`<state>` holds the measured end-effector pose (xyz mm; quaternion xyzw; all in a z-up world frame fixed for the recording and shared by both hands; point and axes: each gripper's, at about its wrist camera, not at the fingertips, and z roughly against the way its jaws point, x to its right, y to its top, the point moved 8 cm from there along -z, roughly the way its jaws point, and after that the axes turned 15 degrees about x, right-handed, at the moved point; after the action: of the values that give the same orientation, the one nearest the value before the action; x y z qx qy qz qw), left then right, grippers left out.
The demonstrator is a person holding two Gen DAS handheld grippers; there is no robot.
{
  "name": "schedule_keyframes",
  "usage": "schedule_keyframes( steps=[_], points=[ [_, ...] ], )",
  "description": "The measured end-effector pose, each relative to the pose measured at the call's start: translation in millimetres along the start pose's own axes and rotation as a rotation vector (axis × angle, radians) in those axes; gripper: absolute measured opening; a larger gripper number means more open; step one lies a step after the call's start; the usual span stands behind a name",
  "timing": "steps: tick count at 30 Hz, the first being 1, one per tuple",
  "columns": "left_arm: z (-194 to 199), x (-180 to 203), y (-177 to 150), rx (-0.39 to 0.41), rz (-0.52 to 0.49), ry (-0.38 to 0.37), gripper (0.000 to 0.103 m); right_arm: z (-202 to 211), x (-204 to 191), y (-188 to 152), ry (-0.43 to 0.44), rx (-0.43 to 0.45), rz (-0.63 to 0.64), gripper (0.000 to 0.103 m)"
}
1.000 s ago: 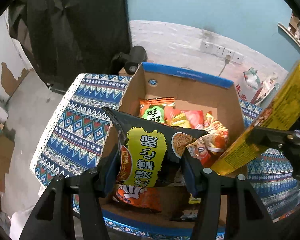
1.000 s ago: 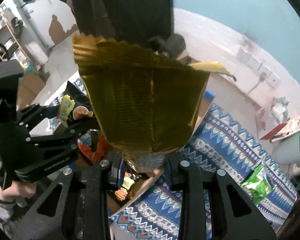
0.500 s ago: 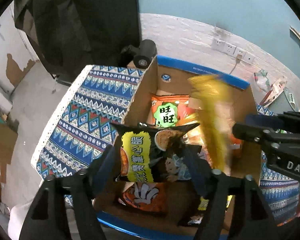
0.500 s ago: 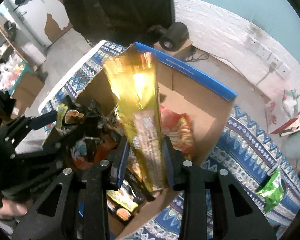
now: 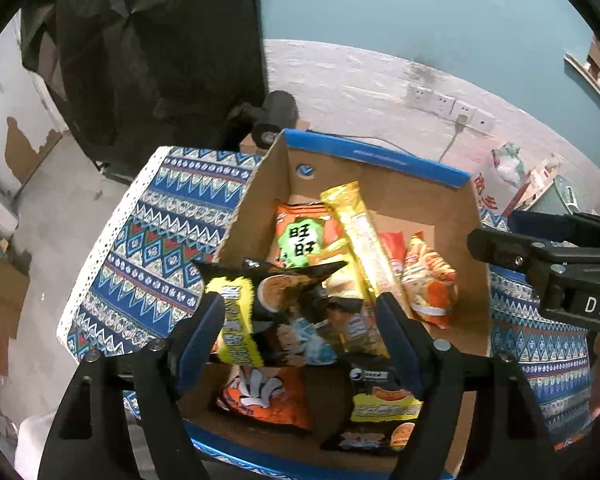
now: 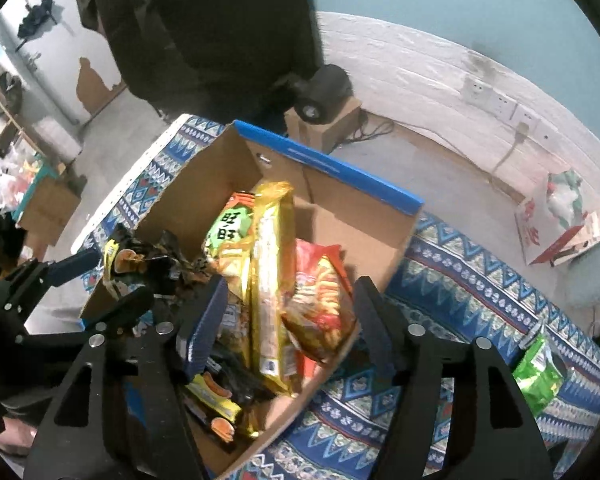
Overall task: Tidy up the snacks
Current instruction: 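Lower both held snacks into the box and open both tools, then move both tools back over the green and silver bags on the tablecloth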
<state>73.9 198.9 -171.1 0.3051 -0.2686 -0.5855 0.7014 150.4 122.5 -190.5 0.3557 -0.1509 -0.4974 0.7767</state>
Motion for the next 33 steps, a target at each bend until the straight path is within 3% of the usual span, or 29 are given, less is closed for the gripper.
schedule_keyframes(
  steps=[15,33],
  points=[
    [6,51,0,-0.004,-0.078,-0.045,0.079,38,51,-13,-0.076,0.025,-0.002,0.068],
    [13,135,-6,-0.005,-0.237,-0.090,0.079,84,135,-53,-0.180,0.032,-0.067,0.069]
  ],
)
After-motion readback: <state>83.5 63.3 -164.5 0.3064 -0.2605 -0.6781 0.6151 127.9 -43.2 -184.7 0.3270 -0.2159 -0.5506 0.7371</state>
